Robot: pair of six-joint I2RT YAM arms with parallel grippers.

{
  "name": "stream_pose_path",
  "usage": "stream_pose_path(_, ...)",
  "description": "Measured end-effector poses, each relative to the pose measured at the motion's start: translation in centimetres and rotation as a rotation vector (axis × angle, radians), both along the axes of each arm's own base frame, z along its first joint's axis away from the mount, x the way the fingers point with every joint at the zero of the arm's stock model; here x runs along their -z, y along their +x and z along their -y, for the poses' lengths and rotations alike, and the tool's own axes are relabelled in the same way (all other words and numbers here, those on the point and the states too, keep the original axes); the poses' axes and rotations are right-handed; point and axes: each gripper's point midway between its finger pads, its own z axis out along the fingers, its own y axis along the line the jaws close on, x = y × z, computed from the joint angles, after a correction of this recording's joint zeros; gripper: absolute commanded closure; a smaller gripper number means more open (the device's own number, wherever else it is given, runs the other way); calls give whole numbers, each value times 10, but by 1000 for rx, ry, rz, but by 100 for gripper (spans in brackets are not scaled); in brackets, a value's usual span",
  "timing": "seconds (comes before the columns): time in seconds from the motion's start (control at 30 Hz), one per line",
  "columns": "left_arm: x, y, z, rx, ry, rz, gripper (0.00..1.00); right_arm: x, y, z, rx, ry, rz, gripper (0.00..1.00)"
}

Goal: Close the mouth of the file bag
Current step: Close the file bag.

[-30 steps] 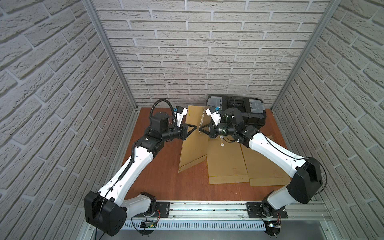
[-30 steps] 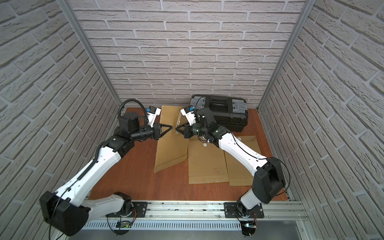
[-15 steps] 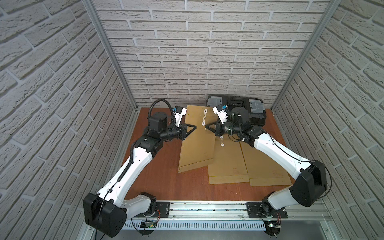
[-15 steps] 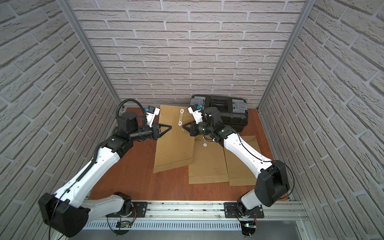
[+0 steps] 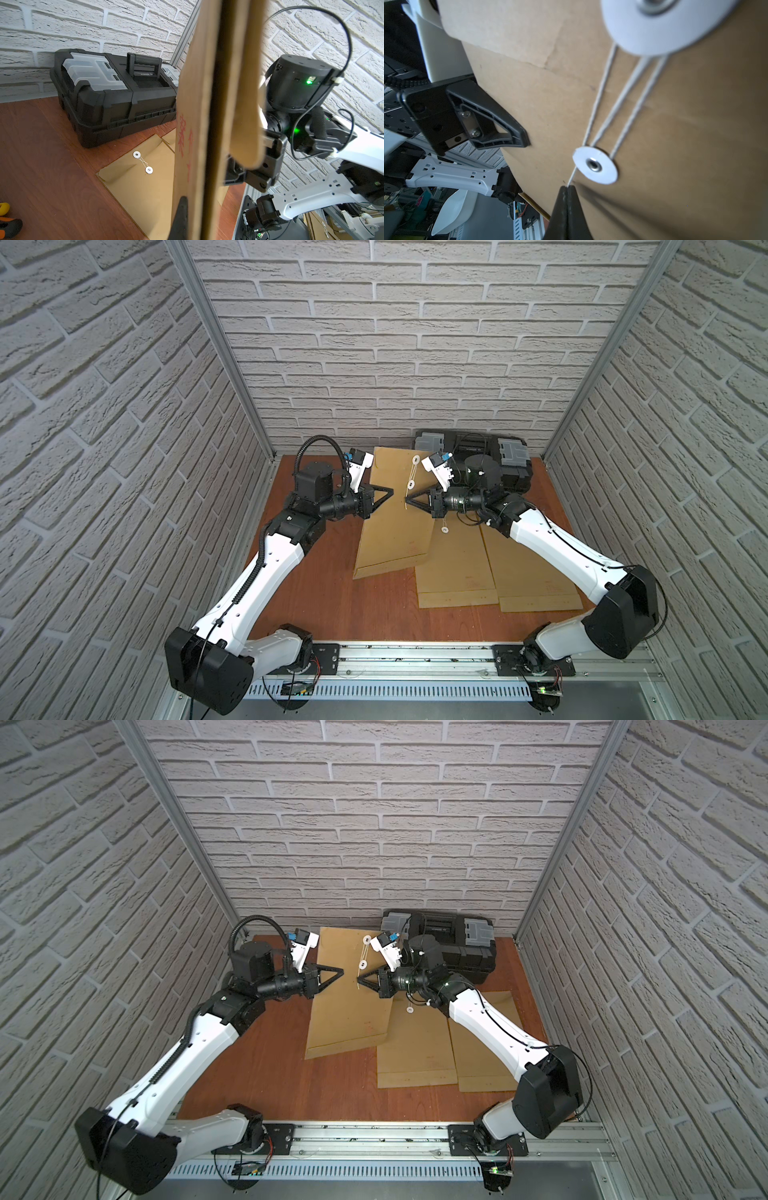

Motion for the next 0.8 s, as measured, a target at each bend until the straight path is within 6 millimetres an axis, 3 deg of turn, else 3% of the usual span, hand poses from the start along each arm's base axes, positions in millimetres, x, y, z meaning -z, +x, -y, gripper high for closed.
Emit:
stream_pose_path(0.43,0,2,-2,-7,5,8,100,-9,-8,-4,-29,25,-3,97)
stream_pose_path(0.8,-6,-4,-6,-7,7,19,100,5,16,36,95,-77,9,97)
